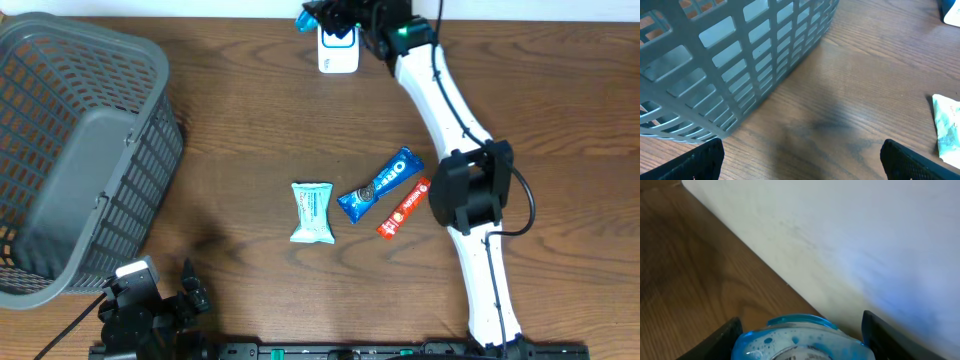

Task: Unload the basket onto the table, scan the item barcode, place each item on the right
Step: 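Lift the bottle with the right gripper and bring it to the scanner, then hold the bottle in front of the white scanner with the right gripper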

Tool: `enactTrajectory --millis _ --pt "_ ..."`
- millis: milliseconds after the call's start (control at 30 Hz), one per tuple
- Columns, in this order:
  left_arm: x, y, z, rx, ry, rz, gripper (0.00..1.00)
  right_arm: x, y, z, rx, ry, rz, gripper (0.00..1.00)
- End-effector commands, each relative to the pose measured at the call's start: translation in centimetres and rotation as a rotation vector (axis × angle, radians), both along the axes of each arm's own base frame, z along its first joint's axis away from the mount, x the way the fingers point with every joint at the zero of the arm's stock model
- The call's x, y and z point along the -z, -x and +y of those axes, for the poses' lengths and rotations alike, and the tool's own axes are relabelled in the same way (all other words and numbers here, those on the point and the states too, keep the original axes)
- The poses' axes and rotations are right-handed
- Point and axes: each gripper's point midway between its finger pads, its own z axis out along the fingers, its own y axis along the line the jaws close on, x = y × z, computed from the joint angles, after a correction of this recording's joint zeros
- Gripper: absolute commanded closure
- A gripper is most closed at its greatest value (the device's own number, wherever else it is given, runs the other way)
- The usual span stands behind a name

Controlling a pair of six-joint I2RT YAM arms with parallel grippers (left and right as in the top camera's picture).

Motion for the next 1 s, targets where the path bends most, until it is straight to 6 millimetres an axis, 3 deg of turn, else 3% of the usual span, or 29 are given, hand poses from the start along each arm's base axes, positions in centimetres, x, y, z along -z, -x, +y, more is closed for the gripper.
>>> enactTrajectory --millis 0,233,400,633,800,967 --pt "0.2 0.0 -0.3 0.011 0.011 0.002 0.00 -0.5 -0.4 -0.5 -0.038 -0.069 0.004 0.60" --pt "0.2 0.0 -0.3 0.011 0.011 0.002 0.00 0.4 -0.2 -0.5 -0.097 -0.093 0.027 0.67" --pt "0.2 0.0 -0.3 0.011 0.011 0.002 0.00 2.0 0.0 -0.7 -0.093 -0.082 0.071 0.67" --pt "0.2 0.0 -0.3 0.011 0.011 0.002 0.00 4.1 0.2 -2.6 -0.090 -0.027 0.125 0.72" --pt "0.2 0.0 -0.3 0.011 0.011 0.002 0.00 3.9 1.3 -3.1 -0.203 -0.048 0.126 0.69" --pt "0.2 0.0 -0.3 0.011 0.011 0.002 0.00 3.9 1.2 -3.8 -0.199 -0.054 0.130 0.68"
